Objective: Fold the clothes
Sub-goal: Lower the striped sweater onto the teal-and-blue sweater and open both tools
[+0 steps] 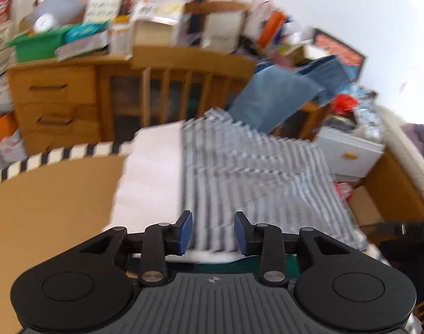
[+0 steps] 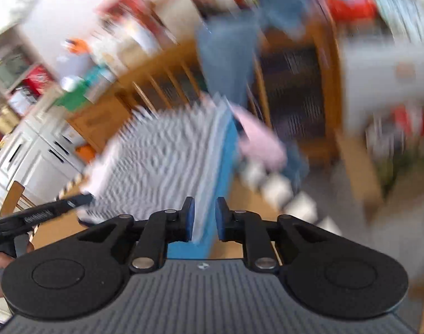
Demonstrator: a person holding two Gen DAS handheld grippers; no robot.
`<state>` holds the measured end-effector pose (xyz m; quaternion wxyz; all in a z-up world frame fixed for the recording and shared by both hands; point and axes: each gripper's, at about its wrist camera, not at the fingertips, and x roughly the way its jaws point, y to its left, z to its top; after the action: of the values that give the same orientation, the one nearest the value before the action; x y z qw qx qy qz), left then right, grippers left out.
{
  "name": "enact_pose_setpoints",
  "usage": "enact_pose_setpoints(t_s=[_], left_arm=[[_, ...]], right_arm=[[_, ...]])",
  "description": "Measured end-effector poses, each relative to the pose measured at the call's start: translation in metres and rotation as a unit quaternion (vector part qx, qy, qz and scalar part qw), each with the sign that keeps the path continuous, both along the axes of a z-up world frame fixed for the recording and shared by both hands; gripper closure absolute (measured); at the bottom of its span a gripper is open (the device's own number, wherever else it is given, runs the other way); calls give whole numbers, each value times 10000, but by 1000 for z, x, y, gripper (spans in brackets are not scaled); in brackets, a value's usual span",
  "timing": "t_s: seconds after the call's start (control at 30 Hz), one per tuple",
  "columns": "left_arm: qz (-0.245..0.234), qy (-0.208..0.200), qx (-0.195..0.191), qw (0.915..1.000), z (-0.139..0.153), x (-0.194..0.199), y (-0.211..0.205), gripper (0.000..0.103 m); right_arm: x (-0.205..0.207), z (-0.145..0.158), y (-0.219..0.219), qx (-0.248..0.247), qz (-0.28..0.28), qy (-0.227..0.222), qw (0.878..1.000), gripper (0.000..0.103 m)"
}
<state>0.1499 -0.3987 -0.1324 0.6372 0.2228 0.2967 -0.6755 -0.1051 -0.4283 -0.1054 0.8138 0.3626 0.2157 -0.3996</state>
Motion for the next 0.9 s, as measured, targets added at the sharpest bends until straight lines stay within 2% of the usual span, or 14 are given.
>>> enact_pose_setpoints(t_s=[0.07,0.1,0.23,0.27,0.33,0.43,0.6,0.63,0.67,0.7,0.73,0.77,0.83,0.9], left_arm=[[-145,-140,-88,9998,6,-10,0,64],[-156,-155,-50,9997,2,-14,-3,64],[-90,-116,469,9988,-35,-16,-8,71],[-119,-120,525,9985,-44,-14,-3,71],[-100,-27,413,9991,-51,-11,7,71],[66,75,424,9991,-53,-10,8,71],[158,-235,450,9986,-39,-22,12,70],[215,-256,450,9984,-30,-24,15,62],[250,-262,420,9985,-20,-26,21,42],[251,-300,357,9986,-10,-29,30,31],[243,-350,286,9987,1,-32,39,14],[175,-390,150,9990,10,-36,50,10],[-39,-491,-37,9988,24,-43,70,2],[-94,-652,21,9978,29,-48,81,0]], right_arm=[[25,14,2,-563,304,-50,9979,73],[42,10,0,-700,503,-37,9963,75],[94,-34,-4,-571,810,878,9912,82],[96,-46,-2,-409,880,1027,9900,83],[90,-57,12,-592,873,949,9899,85],[92,-56,12,-543,797,942,9909,84],[95,-47,9,-369,652,971,9925,79],[86,-36,15,-327,507,806,9949,75],[76,-26,21,-286,367,643,9968,60],[66,-18,31,-293,363,509,9976,38],[55,-9,40,-304,360,380,9982,28],[48,-3,53,-448,345,419,9975,22],[35,9,79,-771,303,588,9948,21],[31,14,99,-938,201,848,9918,11]])
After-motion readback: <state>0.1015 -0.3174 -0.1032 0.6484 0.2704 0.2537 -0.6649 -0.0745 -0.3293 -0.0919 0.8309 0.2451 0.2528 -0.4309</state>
